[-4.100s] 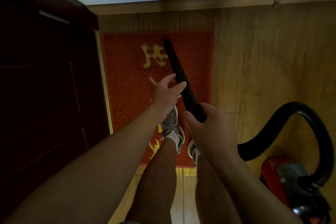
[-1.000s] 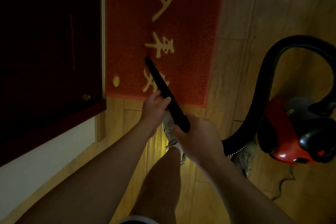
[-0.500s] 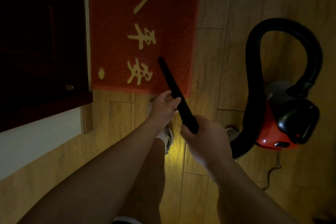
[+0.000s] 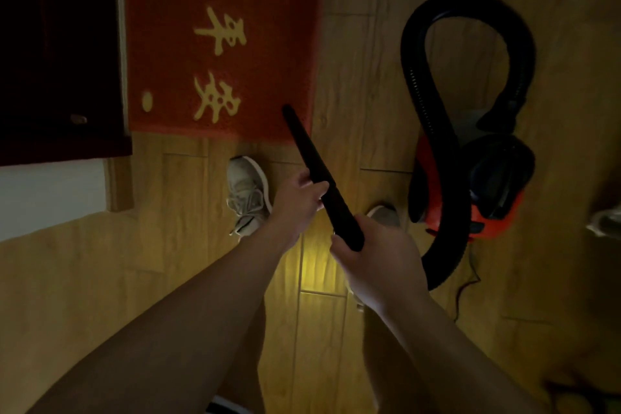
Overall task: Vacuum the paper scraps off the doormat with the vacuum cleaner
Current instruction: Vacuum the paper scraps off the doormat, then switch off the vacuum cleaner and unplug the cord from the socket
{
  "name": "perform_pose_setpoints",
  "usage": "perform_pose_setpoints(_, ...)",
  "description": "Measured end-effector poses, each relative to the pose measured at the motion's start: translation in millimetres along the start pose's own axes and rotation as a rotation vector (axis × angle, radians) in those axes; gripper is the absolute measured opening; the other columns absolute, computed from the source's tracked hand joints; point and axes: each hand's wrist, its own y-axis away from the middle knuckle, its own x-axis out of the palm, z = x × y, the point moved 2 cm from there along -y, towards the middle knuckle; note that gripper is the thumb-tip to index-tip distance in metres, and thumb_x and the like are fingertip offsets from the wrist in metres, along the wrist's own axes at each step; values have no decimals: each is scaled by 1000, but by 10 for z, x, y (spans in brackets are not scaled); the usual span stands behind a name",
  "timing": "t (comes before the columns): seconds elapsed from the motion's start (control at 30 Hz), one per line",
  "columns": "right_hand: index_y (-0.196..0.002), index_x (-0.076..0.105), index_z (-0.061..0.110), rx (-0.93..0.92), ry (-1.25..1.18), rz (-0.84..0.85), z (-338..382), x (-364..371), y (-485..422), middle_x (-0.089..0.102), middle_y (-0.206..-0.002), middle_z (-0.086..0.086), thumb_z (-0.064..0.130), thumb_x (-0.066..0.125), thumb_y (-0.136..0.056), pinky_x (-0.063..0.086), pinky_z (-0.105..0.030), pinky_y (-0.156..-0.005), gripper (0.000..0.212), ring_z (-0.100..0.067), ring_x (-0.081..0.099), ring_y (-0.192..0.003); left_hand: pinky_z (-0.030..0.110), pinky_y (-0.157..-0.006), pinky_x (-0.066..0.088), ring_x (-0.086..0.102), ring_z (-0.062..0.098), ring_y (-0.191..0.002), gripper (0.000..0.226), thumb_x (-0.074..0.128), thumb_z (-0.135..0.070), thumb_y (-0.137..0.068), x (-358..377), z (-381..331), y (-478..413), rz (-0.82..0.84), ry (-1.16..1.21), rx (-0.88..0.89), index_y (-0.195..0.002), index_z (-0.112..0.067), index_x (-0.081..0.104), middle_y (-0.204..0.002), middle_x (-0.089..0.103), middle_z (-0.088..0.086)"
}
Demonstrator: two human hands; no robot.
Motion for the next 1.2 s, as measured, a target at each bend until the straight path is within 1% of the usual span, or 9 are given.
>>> perform_pose_setpoints(0.23,-81,58,28,-63,-17,-22,-427,6,317,55,-55,0,43,59,-92,41,-35,-41,18,-15,51,-43,47,-99,57,68,32,-111,36,61,-3,-99,257,295,270,-34,88,22,-135,-3,56,-116,66,14)
perform_pose_setpoints(0.33,-93,62,29,-56,-8,-13,-548,119,395,58,-59,1,46,59,-92,47,-39,-45,17,-13,54,-45,43,-95,59,69,28,-105,48,65,-6,-97,177,481,278,-29,146,34,-143,-6,50,-113,68,13)
perform_pose_setpoints(0.5,-109,64,29,-101,0,4,-783,193,502,59,-60,4,41,63,-92,44,-31,-41,21,-12,55,-45,41,-95,59,71,25,-104,61,66,-2,-95,145,737,337,-44,233,73,-149,-11,40,-111,70,11)
perform_pose_setpoints(0.63,-106,67,30,-161,-38,3,-1055,138,581,57,-58,7,37,68,-91,37,-22,-40,17,-10,56,-47,28,-76,61,73,22,-98,67,65,0,-96,171,890,401,-33,289,116,-154,-11,33,-117,70,18)
perform_pose_setpoints(0.7,-113,67,32,-175,-24,-13,-1186,105,601,60,-62,11,37,70,-89,44,-24,-43,25,-7,58,-50,24,-71,58,73,20,-94,64,65,-1,-96,216,926,431,-21,291,141,-152,-12,36,-113,70,16)
perform_pose_setpoints(0.83,-122,67,31,-172,-61,-9,-1434,68,605,66,-74,12,34,74,-87,54,-33,-52,36,-6,63,-59,26,-73,59,73,24,-100,65,66,0,-94,376,1002,454,-13,263,155,-150,-14,37,-109,69,13)
perform_pose_setpoints(0.97,-124,65,32,-193,-49,-2,-1709,-16,542,63,-76,14,34,74,-87,44,-22,-55,38,-2,60,-62,36,-77,63,73,28,-105,71,67,2,-93,607,1069,433,-35,266,140,-153,-16,33,-112,68,12)
perform_pose_setpoints(1.07,-126,64,35,-179,-46,4,-1942,-112,511,65,-83,13,35,74,-87,42,-18,-58,40,0,60,-67,43,-85,63,73,26,-102,73,68,4,-92,834,1121,442,-55,250,142,-152,-17,33,-114,66,13)
perform_pose_setpoints(1.2,-126,64,35,-137,-67,12,-2251,-200,477,65,-83,16,36,75,-85,39,-12,-55,42,2,60,-67,43,-86,63,74,24,-100,70,69,4,-90,1124,1208,441,-59,189,173,-148,-18,36,-117,65,15)
